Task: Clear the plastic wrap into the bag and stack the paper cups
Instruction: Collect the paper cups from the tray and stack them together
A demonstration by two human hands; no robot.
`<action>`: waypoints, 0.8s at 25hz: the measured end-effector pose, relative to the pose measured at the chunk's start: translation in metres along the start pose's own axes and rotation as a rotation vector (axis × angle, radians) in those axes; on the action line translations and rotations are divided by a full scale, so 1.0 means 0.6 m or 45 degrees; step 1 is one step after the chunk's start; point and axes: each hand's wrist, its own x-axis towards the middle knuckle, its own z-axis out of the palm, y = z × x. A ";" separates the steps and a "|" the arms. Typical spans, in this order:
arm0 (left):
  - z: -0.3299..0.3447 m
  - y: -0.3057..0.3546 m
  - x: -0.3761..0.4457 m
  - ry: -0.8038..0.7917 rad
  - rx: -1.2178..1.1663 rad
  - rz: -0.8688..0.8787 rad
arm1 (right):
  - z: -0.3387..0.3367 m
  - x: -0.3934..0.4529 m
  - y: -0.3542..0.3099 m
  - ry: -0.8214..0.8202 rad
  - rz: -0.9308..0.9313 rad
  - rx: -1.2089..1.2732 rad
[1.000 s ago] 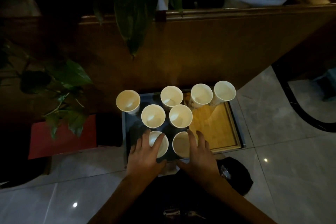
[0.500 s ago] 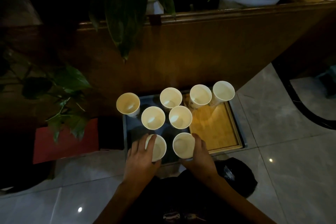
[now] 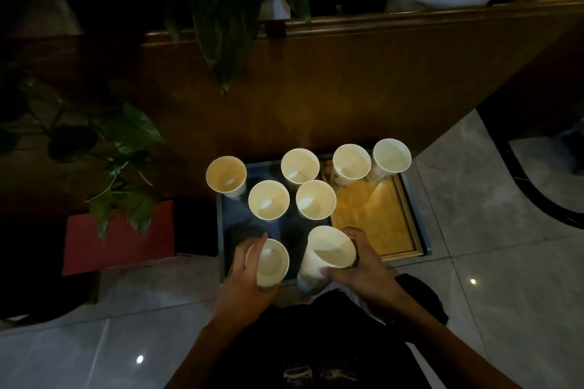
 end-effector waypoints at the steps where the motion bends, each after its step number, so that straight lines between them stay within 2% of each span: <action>1: 0.001 -0.001 -0.001 0.007 -0.029 -0.010 | -0.008 -0.001 -0.008 0.000 -0.014 0.090; 6: 0.016 -0.009 0.002 0.058 -0.226 -0.130 | -0.038 -0.006 -0.064 -0.048 0.059 0.461; 14: 0.029 -0.021 0.009 0.038 -0.442 -0.237 | -0.037 -0.019 -0.118 0.062 0.174 0.561; 20: 0.028 -0.023 0.016 0.053 -0.477 -0.345 | -0.038 -0.010 -0.132 0.042 0.242 0.919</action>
